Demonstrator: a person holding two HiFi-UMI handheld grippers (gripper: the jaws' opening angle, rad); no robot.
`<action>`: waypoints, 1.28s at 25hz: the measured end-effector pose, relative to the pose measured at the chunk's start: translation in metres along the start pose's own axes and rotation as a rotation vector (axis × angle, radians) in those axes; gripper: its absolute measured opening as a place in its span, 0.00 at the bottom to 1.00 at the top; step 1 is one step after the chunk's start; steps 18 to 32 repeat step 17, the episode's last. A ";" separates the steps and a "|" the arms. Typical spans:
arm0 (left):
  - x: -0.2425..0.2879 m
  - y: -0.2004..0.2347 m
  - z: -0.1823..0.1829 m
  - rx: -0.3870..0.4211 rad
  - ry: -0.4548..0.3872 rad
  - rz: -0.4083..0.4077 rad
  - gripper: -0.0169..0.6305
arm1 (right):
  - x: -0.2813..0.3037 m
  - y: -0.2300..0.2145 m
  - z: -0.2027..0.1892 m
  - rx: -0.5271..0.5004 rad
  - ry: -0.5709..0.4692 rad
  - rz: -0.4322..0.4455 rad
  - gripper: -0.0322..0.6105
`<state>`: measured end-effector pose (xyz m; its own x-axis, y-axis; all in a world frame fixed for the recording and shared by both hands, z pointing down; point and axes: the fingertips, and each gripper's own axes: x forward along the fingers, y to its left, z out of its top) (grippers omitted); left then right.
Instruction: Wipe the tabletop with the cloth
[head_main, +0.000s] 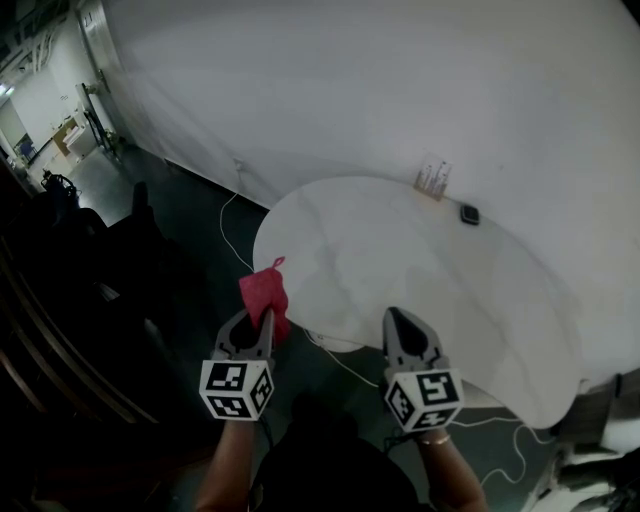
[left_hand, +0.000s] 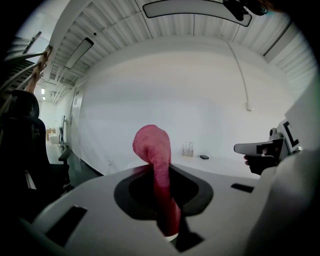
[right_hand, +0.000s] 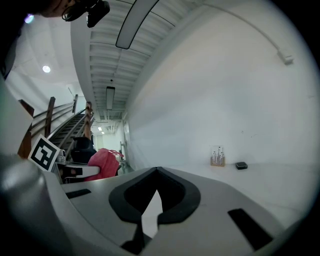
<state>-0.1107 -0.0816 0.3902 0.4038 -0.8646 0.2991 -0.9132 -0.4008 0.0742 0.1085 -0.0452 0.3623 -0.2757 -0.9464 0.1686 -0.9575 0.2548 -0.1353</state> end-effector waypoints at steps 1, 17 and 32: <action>-0.001 0.000 0.000 0.000 -0.001 0.001 0.10 | 0.000 0.000 0.001 -0.002 -0.003 0.003 0.05; -0.012 -0.005 -0.006 -0.003 0.001 0.000 0.10 | -0.012 0.009 -0.001 0.003 -0.004 0.031 0.05; -0.012 -0.005 -0.006 -0.003 0.001 0.000 0.10 | -0.012 0.009 -0.001 0.003 -0.004 0.031 0.05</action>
